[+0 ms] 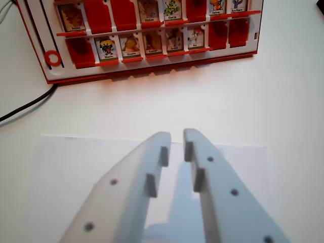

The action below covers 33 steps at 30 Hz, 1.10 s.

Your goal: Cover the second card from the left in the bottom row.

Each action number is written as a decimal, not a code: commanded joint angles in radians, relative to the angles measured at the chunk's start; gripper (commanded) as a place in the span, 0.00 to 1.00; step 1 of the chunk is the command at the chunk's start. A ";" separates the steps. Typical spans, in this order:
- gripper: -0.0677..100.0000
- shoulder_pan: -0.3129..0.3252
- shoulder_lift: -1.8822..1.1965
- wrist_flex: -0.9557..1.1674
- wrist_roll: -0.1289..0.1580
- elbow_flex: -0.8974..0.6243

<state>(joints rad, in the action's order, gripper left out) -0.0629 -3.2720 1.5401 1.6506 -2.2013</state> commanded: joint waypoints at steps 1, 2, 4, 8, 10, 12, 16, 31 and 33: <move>0.03 -0.058 -0.002 0.005 -0.026 0.074; 0.03 -0.058 -0.002 -0.002 -0.034 0.075; 0.03 -0.071 -0.002 -0.029 -0.043 0.054; 0.03 -0.078 0.015 -0.126 -0.025 -0.035; 0.03 -0.091 0.049 -0.144 -0.023 -0.044; 0.03 -0.107 0.069 -0.173 -0.028 -0.060; 0.03 -0.135 0.143 -0.195 -0.037 -0.046; 0.03 -0.141 0.480 -0.463 -0.032 -0.097; 0.03 -0.143 0.500 -0.503 -0.023 -0.141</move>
<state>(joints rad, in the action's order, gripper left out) -0.2040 -2.8103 1.1091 1.6122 -2.3255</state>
